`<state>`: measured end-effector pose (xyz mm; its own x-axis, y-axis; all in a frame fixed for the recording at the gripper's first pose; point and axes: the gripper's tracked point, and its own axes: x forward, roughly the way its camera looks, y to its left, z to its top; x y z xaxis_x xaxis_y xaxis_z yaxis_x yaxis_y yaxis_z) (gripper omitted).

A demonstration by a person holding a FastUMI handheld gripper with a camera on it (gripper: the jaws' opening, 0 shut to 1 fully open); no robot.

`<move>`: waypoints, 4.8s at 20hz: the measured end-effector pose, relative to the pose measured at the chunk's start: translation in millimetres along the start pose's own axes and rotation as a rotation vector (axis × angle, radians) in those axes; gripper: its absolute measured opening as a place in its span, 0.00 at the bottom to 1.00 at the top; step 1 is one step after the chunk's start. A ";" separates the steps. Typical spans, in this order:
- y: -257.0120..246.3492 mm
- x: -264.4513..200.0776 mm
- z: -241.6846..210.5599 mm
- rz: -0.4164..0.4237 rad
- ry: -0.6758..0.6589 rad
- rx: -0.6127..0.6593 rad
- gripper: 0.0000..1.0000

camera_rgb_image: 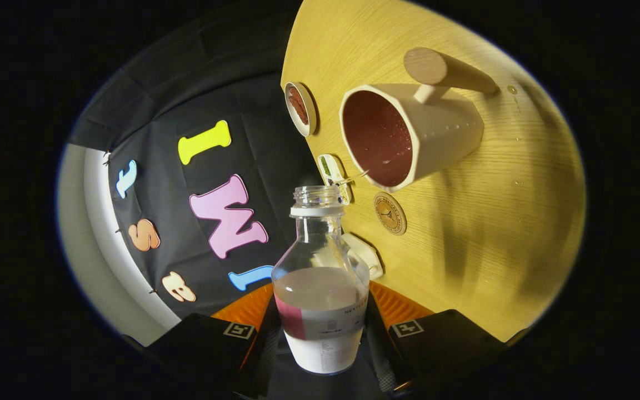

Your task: Take the bottle from table, then pour the juice into the cup, finally place the bottle on the coaster

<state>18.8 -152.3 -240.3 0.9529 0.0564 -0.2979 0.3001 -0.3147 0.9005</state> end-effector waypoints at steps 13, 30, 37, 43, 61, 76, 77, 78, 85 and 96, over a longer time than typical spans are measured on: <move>6.4 -2.1 4.9 -0.001 -0.006 0.122 0.74; 20.4 -0.5 16.0 -0.027 -0.009 0.337 0.74; 38.9 -4.4 31.6 0.034 -0.055 0.474 0.74; 48.9 -4.0 34.9 0.037 -0.063 0.544 0.74; 51.4 -5.9 36.2 0.026 -0.056 0.550 0.74; 53.9 -3.5 28.4 0.049 -0.093 0.363 0.74; 53.1 -3.0 26.6 0.051 -0.093 0.315 0.74; 51.4 -3.2 23.1 0.049 -0.089 0.270 0.74; 37.7 -10.8 15.3 0.000 -0.181 -0.192 0.74; 94.9 -27.9 -39.3 0.116 -0.360 -0.966 0.74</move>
<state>22.4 -146.5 -134.1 0.9565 -0.2626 -0.1273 0.2657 0.6026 0.7525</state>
